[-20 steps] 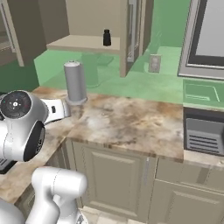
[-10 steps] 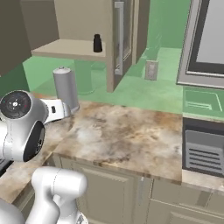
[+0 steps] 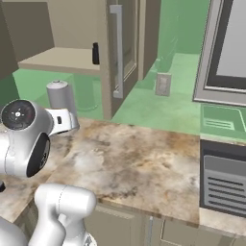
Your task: Move the ketchup and shaker from the cabinet to the dining counter.
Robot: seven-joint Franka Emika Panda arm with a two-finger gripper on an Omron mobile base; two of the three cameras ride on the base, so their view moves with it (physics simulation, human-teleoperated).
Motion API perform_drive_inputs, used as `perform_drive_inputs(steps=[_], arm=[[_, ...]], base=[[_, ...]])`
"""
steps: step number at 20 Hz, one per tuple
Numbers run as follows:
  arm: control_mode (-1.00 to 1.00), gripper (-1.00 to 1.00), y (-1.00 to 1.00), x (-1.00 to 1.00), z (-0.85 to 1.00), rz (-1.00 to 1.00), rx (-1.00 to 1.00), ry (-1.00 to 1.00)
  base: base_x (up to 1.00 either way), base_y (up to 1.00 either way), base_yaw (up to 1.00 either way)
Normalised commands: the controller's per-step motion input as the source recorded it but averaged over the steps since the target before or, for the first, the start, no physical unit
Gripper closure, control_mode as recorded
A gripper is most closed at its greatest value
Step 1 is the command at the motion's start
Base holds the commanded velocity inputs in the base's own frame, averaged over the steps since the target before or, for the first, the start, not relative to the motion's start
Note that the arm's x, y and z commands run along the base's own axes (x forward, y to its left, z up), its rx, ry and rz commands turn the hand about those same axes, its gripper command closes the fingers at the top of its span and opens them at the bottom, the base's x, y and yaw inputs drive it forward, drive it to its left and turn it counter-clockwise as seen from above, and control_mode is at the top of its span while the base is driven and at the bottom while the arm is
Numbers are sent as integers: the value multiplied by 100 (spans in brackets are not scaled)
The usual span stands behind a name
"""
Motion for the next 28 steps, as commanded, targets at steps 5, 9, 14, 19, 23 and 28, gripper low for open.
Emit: perform_drive_inputs(steps=[5,9,14,19,23,28], arm=[[100,-100,0,0,0,0,0,0],[-100,-100,6,0,-1,0,-4,0],[-100,-100,56,0,0,-31,-11,-3],[-100,-100,30,0,17,-43,-10,-4],[-100,-100,-12,5,43,-27,-7,-1],[-100,-100,-49,2,46,-6,-3,-4]], base=[[42,19,0],[0,0,0],[0,0,0],[0,0,0],[0,0,0],[0,0,0]])
